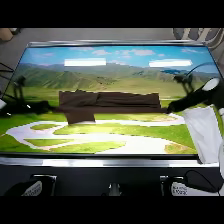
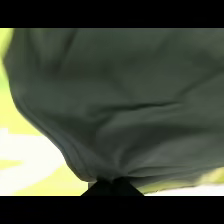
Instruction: Fold the shirts.
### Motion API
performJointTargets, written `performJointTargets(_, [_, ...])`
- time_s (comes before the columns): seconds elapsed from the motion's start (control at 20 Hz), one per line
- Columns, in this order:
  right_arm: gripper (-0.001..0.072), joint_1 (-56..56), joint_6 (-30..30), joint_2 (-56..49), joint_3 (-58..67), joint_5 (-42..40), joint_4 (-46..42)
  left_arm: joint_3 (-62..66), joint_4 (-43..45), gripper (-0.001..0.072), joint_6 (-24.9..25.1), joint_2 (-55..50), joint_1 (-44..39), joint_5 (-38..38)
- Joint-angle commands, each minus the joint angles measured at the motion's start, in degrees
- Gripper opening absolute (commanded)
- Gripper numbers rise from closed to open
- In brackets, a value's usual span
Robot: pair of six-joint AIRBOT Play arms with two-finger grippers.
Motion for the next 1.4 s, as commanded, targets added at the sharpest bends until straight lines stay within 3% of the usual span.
performJointTargets(0.0, [0.0022, 0.15, -1.79, 14.56, 16.17, -3.19, -0.96, 20.83, 0.85, 0.0019, -2.93, 10.99, 0.09, -0.15])
performJointTargets(0.15, [0.0023, 0.15, 1.29, 30.25, 24.92, -18.51, -2.82, 39.3, 2.84, 0.0019, -4.2, 18.4, 0.07, 9.88])
performJointTargets(0.25, [0.0022, 0.15, 1.64, 38.56, 25.44, -24.57, -3.63, 45.97, 2.78, 0.0019, -6.51, 21.44, 0.07, 14.12])
performJointTargets(0.45, [0.0022, 0.15, 1.66, 44.87, 25.44, -21.49, -4.7, 48.09, 2.8, 0.002, -10.75, 25.05, 0.07, 12.0])
performJointTargets(0.65, [0.0022, 0.15, 1.64, 44.39, 25.51, -18.14, -5.64, 48.09, 4.35, 0.0019, -11.1, 24.98, 0.07, 9.31])
performJointTargets(0.9, [0.0023, 0.15, 1.68, 38.97, 25.49, -9.05, -6.32, 48.09, 4.76, 0.0019, -11.1, 21.51, 0.07, 6.32])
performJointTargets(1.05, [0.0022, 0.15, 1.84, 28.92, 25.24, 7.28, -8.04, 47.19, 5.2, 0.002, -10.91, 13.79, 0.07, -6.75])
performJointTargets(1.15, [0.0021, 0.17, 1.88, 19.61, 23.61, 15.47, -8.26, 43.25, 5.18, 0.002, -7.58, 7.37, 0.04, -11.04])
performJointTargets(1.35, [0.0021, 0.57, 3.41, 0.79, 18.84, 11.65, -8.22, 27.56, 5.16, 0.002, -4.79, -4.5, 0.04, -6.19])
